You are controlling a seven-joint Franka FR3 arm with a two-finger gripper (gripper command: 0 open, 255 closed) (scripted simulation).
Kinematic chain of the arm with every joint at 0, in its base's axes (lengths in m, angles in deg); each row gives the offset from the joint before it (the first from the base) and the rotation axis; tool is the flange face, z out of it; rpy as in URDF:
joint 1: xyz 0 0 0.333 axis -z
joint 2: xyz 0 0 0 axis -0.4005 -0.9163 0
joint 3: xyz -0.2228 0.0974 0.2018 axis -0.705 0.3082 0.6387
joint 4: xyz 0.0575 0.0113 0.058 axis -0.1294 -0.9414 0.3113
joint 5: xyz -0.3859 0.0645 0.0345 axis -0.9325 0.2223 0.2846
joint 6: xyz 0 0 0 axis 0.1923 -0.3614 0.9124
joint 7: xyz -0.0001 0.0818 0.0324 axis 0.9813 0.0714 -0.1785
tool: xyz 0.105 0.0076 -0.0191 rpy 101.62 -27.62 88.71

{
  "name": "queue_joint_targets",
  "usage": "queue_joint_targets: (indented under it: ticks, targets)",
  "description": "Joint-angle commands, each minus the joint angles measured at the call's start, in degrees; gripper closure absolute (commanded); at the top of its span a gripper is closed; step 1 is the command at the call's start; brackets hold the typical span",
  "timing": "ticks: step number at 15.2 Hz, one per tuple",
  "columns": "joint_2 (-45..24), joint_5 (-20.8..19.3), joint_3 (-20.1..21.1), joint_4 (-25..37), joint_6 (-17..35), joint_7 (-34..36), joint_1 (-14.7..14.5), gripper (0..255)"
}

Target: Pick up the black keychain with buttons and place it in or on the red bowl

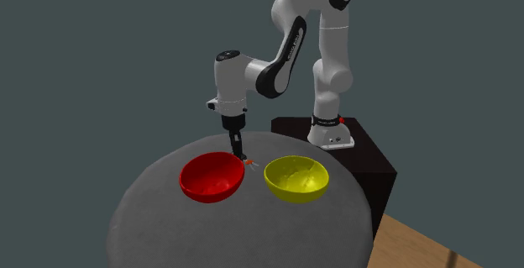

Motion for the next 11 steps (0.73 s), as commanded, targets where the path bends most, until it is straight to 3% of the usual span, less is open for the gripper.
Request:
queue_joint_targets:
  ticks: [1,11]
  targets:
    - [0.66,0.55,0.09,0.19,-0.74,-0.39,0.07,255]
    - [6.69,5.02,0.26,2.79,-8.43,-3.63,0.34,255]
